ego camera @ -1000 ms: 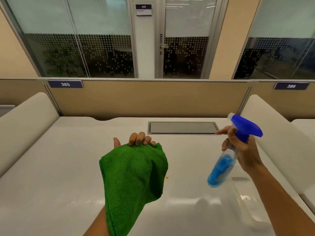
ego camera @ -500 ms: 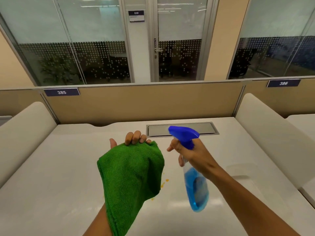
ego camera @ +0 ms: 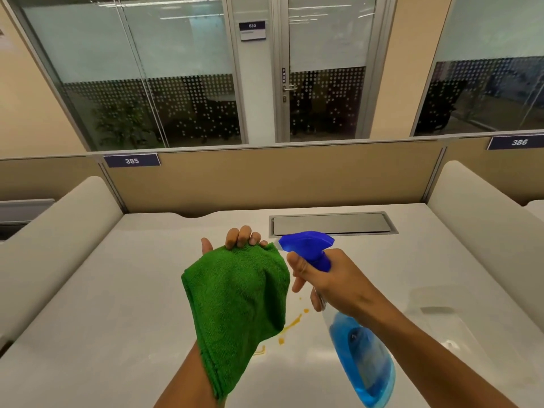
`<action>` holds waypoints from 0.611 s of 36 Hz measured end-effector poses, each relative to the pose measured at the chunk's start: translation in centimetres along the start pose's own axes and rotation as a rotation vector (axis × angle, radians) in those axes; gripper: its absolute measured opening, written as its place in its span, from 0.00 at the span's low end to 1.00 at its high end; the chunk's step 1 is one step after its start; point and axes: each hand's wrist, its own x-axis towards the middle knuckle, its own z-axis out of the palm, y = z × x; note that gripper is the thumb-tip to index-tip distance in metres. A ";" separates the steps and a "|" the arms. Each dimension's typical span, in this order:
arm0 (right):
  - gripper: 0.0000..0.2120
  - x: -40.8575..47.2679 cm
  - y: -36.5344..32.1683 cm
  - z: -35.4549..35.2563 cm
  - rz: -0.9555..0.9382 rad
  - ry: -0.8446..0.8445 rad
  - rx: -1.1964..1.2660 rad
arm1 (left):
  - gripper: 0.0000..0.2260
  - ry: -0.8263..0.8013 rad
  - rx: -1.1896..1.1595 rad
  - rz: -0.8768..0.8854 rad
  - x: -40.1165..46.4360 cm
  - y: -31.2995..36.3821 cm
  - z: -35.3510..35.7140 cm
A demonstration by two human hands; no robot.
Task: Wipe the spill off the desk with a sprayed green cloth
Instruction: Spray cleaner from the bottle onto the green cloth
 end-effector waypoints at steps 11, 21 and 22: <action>0.27 0.2 -1.1 1.2 0.080 0.013 -0.011 | 0.25 0.020 -0.039 0.057 0.4 0.7 -0.2; 0.25 -0.8 -2.0 1.0 0.054 0.008 -0.036 | 0.22 0.389 -0.060 0.096 0.5 0.9 1.0; 0.26 -1.0 -2.1 0.9 0.057 0.007 -0.038 | 0.23 0.406 -0.054 0.089 0.5 0.9 0.9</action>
